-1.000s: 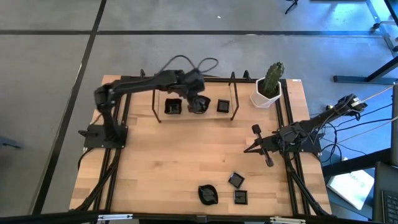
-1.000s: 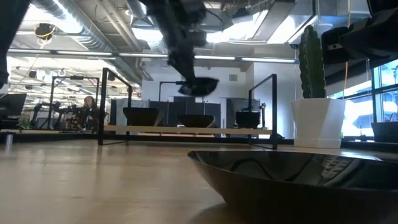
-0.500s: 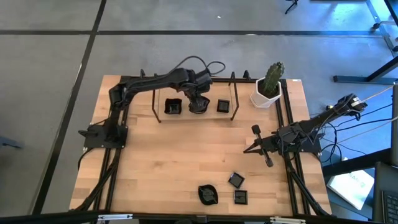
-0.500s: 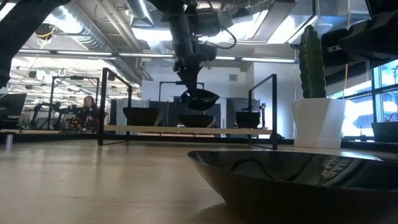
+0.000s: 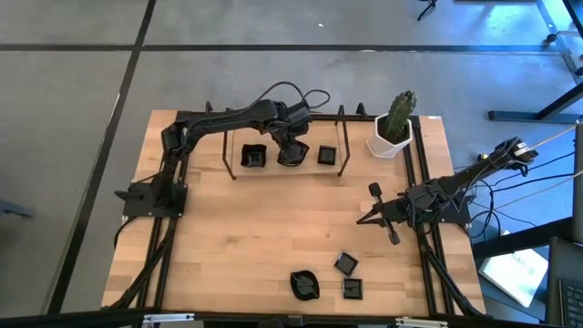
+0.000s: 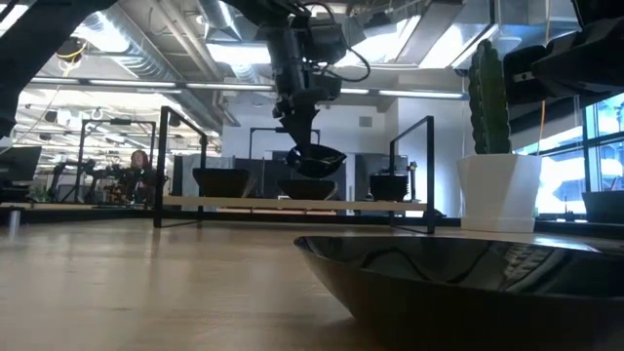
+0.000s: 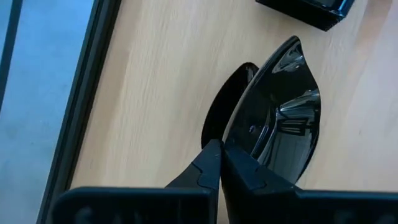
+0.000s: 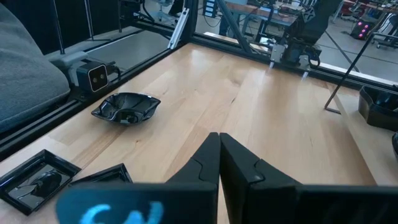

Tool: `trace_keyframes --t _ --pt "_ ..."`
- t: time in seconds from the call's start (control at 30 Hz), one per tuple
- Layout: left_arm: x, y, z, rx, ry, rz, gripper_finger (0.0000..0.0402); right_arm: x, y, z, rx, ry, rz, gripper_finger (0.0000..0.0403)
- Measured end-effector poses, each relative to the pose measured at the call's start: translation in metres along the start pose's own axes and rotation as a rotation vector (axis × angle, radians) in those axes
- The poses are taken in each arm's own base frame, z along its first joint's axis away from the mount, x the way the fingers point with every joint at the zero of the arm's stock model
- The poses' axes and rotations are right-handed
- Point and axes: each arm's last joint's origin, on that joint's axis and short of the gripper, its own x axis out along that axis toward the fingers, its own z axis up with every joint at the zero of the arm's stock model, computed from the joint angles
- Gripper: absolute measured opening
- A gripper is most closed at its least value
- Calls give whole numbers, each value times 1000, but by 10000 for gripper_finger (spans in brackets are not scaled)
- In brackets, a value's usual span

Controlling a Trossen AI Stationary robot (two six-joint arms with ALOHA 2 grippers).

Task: Pick & Place Mini shaped plates
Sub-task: Stack the left leaf-shaped plate on the top of the leaf-shaped plate on the shelf

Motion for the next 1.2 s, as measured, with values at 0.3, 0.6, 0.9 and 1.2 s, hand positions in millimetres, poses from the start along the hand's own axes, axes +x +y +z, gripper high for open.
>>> trace_keyframes --t 0.3,0.6,0.9,1.2 --pt "10 -1 -1 -11 38 -15 5 0 0 0 0 0 0 7" --pt "19 -2 -2 -2 70 -8 66 0 0 0 0 0 0 7" --pt "5 0 -1 23 33 133 145 0 0 0 0 1 0 7" --pt "-9 -40 2 75 -23 -6 146 0 0 0 0 1 0 7"
